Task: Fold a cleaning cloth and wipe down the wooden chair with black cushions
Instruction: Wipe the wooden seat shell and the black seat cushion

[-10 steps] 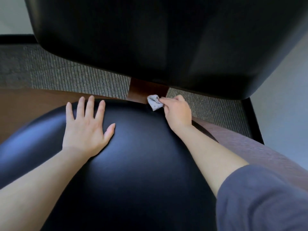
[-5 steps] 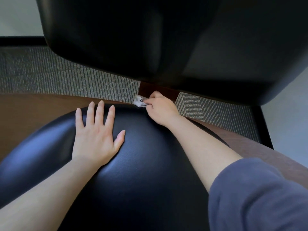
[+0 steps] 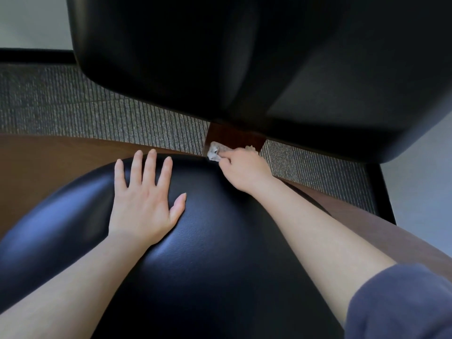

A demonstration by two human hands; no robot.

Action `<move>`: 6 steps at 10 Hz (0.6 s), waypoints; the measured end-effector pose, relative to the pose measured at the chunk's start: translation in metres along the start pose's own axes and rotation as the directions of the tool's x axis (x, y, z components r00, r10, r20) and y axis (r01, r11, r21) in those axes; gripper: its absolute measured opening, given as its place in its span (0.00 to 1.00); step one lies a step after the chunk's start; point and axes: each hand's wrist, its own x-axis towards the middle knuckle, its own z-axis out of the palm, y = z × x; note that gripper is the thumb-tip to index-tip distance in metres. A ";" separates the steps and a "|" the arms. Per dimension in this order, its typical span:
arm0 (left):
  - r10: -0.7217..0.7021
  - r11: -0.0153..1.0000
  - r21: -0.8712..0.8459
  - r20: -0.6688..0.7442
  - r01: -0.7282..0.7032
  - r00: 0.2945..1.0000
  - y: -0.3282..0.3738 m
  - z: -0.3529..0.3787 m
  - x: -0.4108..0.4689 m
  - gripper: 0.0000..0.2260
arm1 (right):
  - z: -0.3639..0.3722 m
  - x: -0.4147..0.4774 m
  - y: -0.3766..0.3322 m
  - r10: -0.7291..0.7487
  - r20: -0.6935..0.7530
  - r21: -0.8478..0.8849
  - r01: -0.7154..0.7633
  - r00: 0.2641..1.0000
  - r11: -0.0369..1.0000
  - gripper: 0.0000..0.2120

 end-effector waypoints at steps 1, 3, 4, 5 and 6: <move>-0.003 1.000 -0.006 -0.004 0.003 1.000 0.000 0.000 0.000 0.34 | -0.009 0.000 -0.004 -0.025 0.050 0.017 0.025 0.998 1.000 0.18; -0.003 1.000 -0.008 -0.001 0.003 1.000 0.000 -0.001 0.000 0.34 | 0.001 0.004 -0.015 0.039 0.263 0.044 -0.053 0.964 0.998 0.27; -0.005 1.000 -0.008 0.006 0.005 1.000 0.000 -0.002 0.001 0.34 | 0.013 0.004 -0.013 0.084 0.265 -0.011 -0.084 0.960 0.996 0.29; -0.005 1.000 -0.005 0.001 0.005 1.000 0.000 0.000 0.000 0.34 | 0.025 0.004 -0.011 0.061 0.173 -0.014 -0.060 0.983 0.998 0.28; -0.007 1.000 -0.002 -0.007 0.007 1.000 0.000 0.001 0.000 0.34 | 0.028 0.011 -0.008 -0.015 0.116 -0.002 0.015 0.993 1.000 0.27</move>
